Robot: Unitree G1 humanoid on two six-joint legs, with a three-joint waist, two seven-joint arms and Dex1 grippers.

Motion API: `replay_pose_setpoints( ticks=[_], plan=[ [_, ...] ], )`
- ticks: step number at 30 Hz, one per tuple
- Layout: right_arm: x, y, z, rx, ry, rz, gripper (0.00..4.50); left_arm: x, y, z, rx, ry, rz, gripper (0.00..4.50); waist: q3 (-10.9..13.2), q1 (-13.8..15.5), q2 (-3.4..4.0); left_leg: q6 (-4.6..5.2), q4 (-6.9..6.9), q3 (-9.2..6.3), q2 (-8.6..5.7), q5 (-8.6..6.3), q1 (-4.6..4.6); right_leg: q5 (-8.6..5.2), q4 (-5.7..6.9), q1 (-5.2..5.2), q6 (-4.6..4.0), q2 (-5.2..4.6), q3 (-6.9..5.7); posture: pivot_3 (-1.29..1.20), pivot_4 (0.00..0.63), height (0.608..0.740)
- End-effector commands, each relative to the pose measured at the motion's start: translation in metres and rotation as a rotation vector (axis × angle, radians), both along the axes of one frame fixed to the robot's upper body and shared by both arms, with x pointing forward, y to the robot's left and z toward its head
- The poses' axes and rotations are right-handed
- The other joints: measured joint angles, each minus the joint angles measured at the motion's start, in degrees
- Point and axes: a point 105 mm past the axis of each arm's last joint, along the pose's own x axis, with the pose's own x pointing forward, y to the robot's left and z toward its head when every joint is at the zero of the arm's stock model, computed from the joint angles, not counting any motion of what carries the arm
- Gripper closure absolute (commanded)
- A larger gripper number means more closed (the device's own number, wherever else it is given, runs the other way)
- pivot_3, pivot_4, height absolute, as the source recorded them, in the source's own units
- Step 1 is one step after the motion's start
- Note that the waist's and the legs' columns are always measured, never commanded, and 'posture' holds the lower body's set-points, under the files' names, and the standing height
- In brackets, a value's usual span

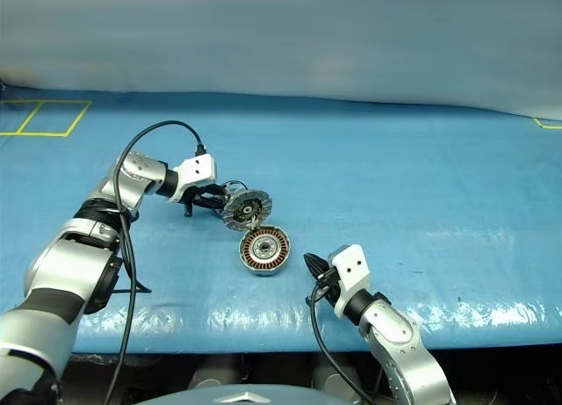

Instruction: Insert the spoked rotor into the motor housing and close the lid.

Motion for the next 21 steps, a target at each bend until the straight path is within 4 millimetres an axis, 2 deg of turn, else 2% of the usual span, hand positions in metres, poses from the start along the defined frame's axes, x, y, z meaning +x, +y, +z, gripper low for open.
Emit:
replay_pose_setpoints(
  ticks=[1,7,10,14,16,19,21],
  plan=[
    [0.002,0.003,0.013,0.011,-0.049,0.006,4.5,-0.001,0.007,-0.001,-0.008,0.005,0.024,3.38,0.0,0.0,0.0,0.01,0.02,0.0,0.0,0.0,0.0,0.0,0.02,0.0,0.0,0.0,0.0,0.0,0.15,0.74],
    [0.001,0.002,0.013,0.009,-0.049,0.006,4.5,-0.008,0.024,0.012,-0.014,0.008,0.005,3.38,0.0,-0.4,0.0,0.01,0.01,0.03,0.02,0.0,-0.01,0.02,0.04,-0.05,-0.04,0.01,0.01,0.0,0.15,0.74],
    [0.001,0.001,0.013,0.006,-0.046,0.011,4.5,-0.022,0.045,0.019,0.033,0.048,-0.013,3.38,0.0,-0.4,0.01,0.01,-0.03,0.02,0.04,0.0,-0.04,0.01,0.07,-0.12,-0.08,0.03,0.01,0.0,0.15,0.74],
    [0.003,0.001,0.012,0.003,-0.044,0.027,4.5,-0.062,0.066,0.024,0.101,0.192,-0.072,3.38,0.0,-0.8,0.02,0.01,-0.11,0.07,0.1,0.0,-0.03,-0.09,0.11,-0.18,-0.29,0.03,0.05,0.0,0.15,0.74],
    [0.005,0.002,0.011,0.002,-0.044,0.044,4.5,-0.082,0.066,0.028,0.094,0.223,-0.094,3.38,0.0,-0.8,0.03,0.0,-0.11,0.06,0.14,0.0,-0.03,-0.18,0.16,-0.2,-0.44,0.0,0.07,0.0,0.15,0.74],
    [0.006,0.004,0.011,0.002,-0.047,0.07,4.5,-0.102,0.061,0.033,0.067,0.248,-0.109,3.38,0.0,0.2,0.02,0.0,-0.03,0.0,0.24,0.01,-0.02,-0.28,0.21,-0.17,-0.59,-0.04,0.05,0.0,0.15,0.74],
    [0.009,0.006,0.011,-0.008,-0.065,0.093,4.5,-0.123,0.055,0.038,0.047,0.267,-0.144,3.38,0.0,0.3,0.03,0.01,0.0,0.04,0.27,0.02,0.0,-0.29,0.23,-0.15,-0.6,-0.09,0.08,0.0,0.15,0.74]
  ],
)
